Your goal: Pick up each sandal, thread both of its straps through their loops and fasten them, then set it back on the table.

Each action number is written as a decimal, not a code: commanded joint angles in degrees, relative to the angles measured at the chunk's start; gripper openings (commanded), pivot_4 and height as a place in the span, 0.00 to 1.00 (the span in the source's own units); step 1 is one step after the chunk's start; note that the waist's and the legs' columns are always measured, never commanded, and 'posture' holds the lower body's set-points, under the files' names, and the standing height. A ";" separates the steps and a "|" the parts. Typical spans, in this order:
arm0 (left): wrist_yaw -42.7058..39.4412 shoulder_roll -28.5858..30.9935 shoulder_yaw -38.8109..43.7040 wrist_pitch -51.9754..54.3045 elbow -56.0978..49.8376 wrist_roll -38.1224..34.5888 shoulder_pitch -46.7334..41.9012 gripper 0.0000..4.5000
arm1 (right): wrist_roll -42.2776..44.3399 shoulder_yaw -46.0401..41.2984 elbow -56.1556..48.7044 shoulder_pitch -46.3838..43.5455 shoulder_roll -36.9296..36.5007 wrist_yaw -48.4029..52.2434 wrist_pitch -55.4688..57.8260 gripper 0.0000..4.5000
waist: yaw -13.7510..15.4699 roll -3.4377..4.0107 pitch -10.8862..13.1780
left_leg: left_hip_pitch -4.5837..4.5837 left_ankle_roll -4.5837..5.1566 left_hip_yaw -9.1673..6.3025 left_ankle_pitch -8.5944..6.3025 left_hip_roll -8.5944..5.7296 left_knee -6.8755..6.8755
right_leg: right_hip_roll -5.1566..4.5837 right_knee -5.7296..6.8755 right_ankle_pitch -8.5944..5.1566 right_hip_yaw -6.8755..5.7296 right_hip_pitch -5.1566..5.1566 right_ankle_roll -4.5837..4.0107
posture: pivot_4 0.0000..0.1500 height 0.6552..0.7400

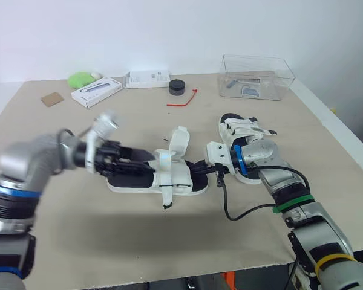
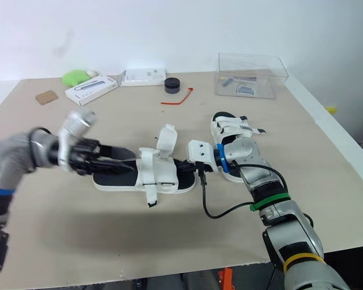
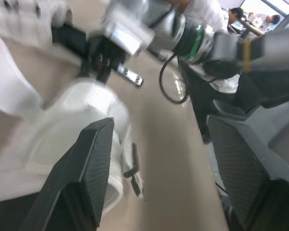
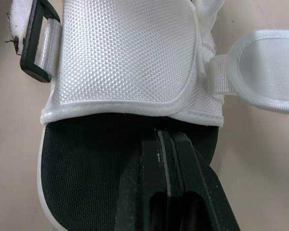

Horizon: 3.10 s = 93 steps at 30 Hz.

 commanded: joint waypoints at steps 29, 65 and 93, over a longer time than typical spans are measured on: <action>18.26 -14.75 -9.62 -24.87 -14.05 16.88 28.60 0.72 | -0.87 0.39 -0.43 0.59 -0.51 0.75 0.15 0.00 | 0.24 -0.03 -0.01 | 0.04 -0.05 0.05 -0.06 0.04 0.04 | -0.04 0.01 0.00 0.01 0.05 -0.01 | 1.00 1.00; 11.16 -4.22 -9.60 -17.28 -22.14 8.79 35.89 0.01 | -1.25 0.34 0.30 0.30 -0.92 0.54 -0.33 0.00 | 0.20 -0.02 -0.02 | 0.10 0.01 0.07 -0.13 0.08 0.02 | -0.03 0.01 -0.10 0.02 0.05 -0.05 | 1.00 1.00; -10.25 -4.98 -14.59 -95.13 1.77 36.65 5.72 0.99 | -2.31 0.64 6.03 -3.33 -0.48 3.08 -3.93 0.00 | 0.29 0.05 -0.09 | 0.02 0.03 0.23 -0.13 -0.01 0.08 | -0.02 -0.01 -0.03 0.17 0.04 -0.04 | 1.00 1.00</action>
